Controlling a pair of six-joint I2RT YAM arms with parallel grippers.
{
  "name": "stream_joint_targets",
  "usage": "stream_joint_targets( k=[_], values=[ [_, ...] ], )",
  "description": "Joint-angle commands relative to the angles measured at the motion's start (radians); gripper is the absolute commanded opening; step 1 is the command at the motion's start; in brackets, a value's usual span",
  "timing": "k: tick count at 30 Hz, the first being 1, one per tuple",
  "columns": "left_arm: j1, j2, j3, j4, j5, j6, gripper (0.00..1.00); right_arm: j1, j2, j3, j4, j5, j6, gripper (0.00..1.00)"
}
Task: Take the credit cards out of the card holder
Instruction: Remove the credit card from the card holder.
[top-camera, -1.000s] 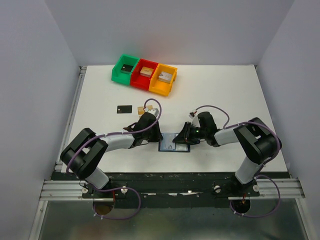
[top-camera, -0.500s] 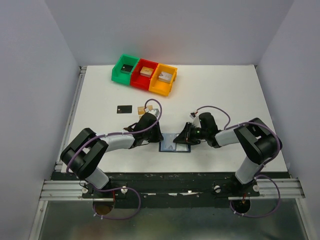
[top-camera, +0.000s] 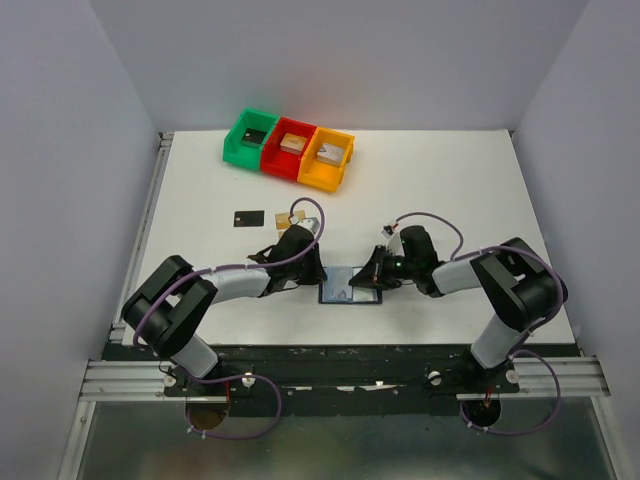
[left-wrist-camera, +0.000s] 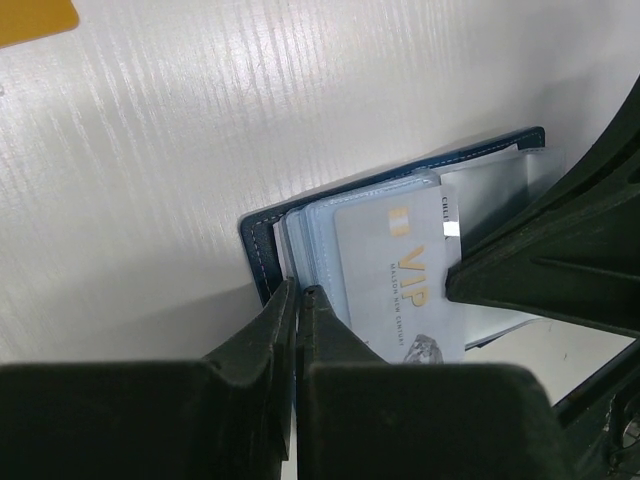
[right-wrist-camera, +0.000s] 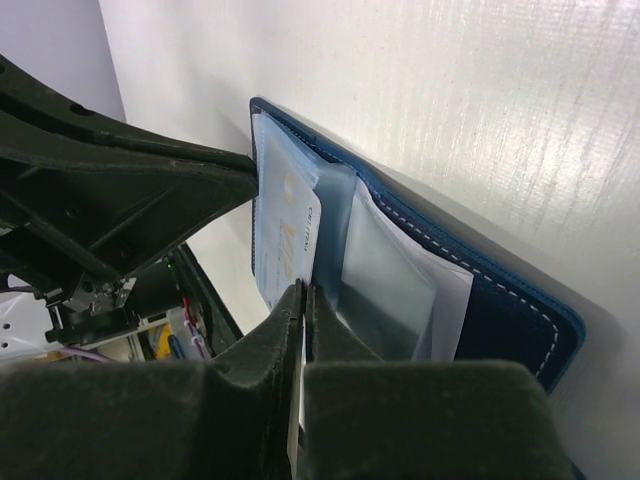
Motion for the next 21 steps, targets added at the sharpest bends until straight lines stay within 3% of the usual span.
stream_joint_targets(
  k=[1, 7, 21],
  values=[
    [-0.007, 0.025, 0.019, -0.035, -0.010, 0.011, 0.08, -0.010, -0.039, -0.002, -0.024, -0.014, -0.032, 0.06],
    [-0.008, 0.030, 0.023, -0.038, -0.007, 0.014, 0.00, -0.010, -0.097, 0.012, -0.117, 0.020, -0.089, 0.00],
    [-0.007, 0.036, 0.029, -0.054, -0.011, 0.014, 0.00, -0.011, -0.145, 0.032, -0.252, 0.101, -0.143, 0.00]
  ],
)
